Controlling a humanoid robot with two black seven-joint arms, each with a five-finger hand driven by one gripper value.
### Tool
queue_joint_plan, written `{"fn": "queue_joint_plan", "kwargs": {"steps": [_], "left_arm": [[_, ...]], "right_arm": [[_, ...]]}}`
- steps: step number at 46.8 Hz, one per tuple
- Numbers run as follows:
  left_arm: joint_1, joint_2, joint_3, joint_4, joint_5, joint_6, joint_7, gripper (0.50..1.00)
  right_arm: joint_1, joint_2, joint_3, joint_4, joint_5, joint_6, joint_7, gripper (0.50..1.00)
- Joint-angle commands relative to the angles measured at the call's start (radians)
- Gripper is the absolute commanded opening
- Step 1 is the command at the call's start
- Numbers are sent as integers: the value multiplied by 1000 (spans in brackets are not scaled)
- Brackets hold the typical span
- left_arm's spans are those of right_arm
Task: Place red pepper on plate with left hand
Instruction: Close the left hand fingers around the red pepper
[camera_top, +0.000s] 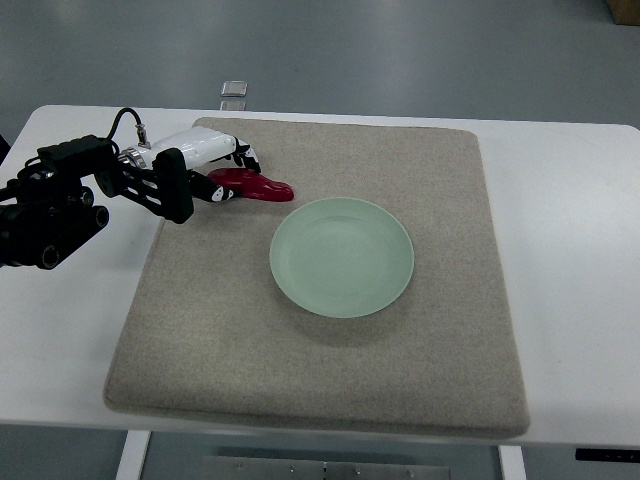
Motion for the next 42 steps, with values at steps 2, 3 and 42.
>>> {"fn": "queue_joint_plan", "kwargs": {"steps": [2,3,42], "left_arm": [[1,0,0,0,1,1,1,617],[1,0,0,0,1,-1,1,602],[9,0,38,14,-11,1,-1,500]], "right_arm": [[0,0,0,0,0,0,0,932],[0,0,0,0,0,0,0,932],[0,0,0,0,0,0,0,932]]}}
